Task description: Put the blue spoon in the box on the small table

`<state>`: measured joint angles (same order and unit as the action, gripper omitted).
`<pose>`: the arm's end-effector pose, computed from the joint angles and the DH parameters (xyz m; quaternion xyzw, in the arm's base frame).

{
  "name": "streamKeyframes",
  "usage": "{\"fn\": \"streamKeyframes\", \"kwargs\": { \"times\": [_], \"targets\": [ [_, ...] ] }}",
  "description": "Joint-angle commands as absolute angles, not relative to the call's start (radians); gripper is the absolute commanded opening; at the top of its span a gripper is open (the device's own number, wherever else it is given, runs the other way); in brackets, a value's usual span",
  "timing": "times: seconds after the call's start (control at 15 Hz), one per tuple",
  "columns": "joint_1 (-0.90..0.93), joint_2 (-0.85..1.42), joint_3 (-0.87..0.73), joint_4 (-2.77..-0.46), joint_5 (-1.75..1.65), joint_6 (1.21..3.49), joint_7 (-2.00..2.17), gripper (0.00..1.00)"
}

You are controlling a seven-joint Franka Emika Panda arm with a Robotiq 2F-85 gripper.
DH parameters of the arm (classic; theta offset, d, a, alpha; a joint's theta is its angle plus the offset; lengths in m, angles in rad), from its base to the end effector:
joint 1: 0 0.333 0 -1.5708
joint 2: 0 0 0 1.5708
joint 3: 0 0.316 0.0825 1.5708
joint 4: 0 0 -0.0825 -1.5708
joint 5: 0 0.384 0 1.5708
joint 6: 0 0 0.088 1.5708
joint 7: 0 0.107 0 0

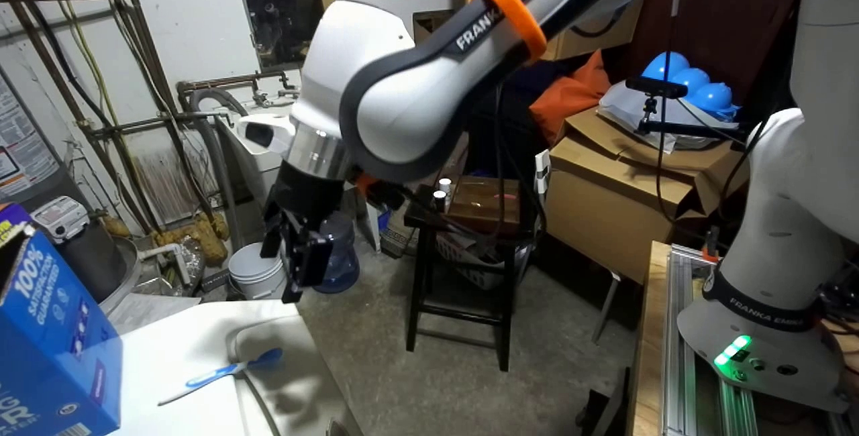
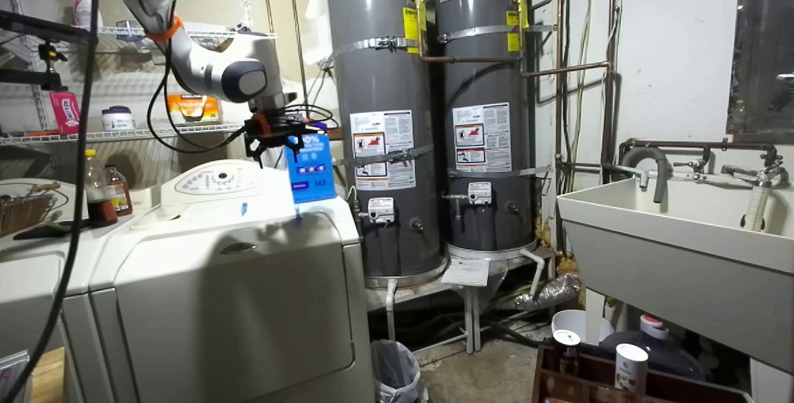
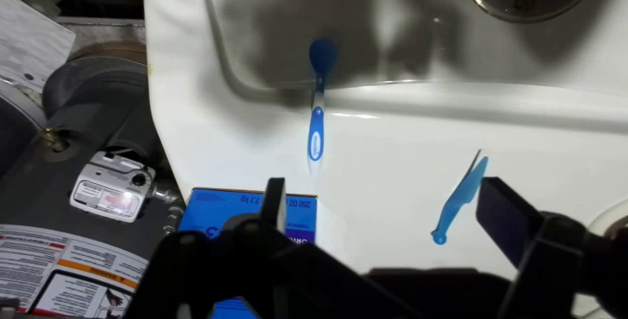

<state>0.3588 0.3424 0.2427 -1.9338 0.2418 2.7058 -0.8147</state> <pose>0.5495 0.3536 0.3607 -0.8046 -0.5431 -0.2234 0.0878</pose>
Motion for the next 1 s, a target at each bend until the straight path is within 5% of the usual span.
{"fn": "streamKeyframes", "kwargs": {
  "times": [0.0, 0.93],
  "targets": [
    [0.334, 0.472, 0.268, -1.853, 0.103, 2.738, -0.681, 1.0],
    [0.262, 0.71, 0.331, -1.678, -0.024, 2.722, -0.694, 1.0]
  ]
}}
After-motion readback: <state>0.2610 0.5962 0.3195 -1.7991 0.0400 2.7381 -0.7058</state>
